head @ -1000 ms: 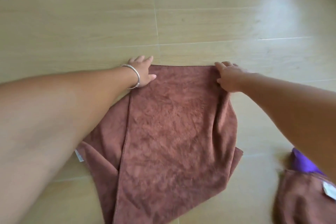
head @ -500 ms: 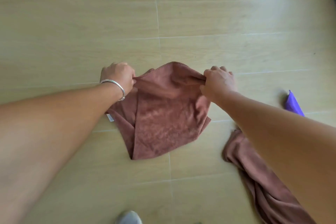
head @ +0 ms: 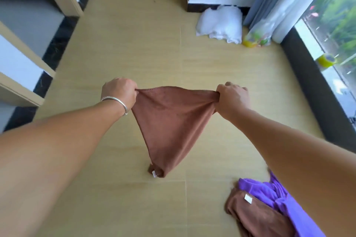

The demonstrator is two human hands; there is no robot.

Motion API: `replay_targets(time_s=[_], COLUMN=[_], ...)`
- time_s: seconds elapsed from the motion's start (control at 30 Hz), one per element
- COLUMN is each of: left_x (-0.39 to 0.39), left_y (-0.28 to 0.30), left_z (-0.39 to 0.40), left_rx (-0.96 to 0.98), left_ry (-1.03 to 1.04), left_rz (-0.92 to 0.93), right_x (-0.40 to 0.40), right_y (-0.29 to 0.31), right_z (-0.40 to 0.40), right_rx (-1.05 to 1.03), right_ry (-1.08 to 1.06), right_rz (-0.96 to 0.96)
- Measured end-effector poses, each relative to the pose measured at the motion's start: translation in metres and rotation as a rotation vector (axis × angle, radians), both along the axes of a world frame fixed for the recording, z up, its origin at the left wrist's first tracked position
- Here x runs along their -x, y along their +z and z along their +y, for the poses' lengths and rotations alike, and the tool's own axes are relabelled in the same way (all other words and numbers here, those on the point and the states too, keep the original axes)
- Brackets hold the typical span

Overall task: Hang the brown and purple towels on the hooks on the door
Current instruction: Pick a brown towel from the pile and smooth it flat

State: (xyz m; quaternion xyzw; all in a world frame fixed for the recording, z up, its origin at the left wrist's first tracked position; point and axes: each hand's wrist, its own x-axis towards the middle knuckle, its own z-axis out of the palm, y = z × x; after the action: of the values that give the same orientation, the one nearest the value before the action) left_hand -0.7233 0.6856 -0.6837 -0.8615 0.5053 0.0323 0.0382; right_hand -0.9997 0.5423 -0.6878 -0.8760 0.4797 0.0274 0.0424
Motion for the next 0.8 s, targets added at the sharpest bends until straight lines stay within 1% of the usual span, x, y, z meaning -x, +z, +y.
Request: replay_targets(time_s=[0.1,0.17,0.27,0.33,0.43,0.53,0.63,0.8], left_x=[-0.02,-0.028,-0.027,-0.018,0.004,0.024,0.067,0.138], left_y=[0.078,0.12,0.162,0.172,0.16,0.129,0.079,-0.012], left_z=[-0.005,0.002,0.026,0.054,0.108,0.153,0.204,0.292], left_rx=[0.086,0.146,0.225,0.243,0.196,0.112,0.005,-0.166], left_ry=[0.02,0.033,0.025,-0.009,-0.046,-0.084,-0.119,-0.147], left_rz=[-0.024,-0.014,0.011,0.012,0.002,-0.01,0.019,0.136], right_x=[-0.019,-0.024,-0.018,-0.002,0.026,0.052,0.094,0.164], right_y=[0.073,0.112,0.145,0.148,0.135,0.106,0.06,-0.025], right_z=[-0.012,-0.012,0.001,0.02,0.057,0.096,0.149,0.24], right_rx=[0.079,0.122,0.192,0.217,0.192,0.178,0.103,-0.097], right_ry=[0.011,0.031,0.07,0.105,0.178,0.24,0.3,0.324], right_rz=[-0.039,-0.05,-0.07,-0.088,-0.092,-0.091,-0.045,0.121])
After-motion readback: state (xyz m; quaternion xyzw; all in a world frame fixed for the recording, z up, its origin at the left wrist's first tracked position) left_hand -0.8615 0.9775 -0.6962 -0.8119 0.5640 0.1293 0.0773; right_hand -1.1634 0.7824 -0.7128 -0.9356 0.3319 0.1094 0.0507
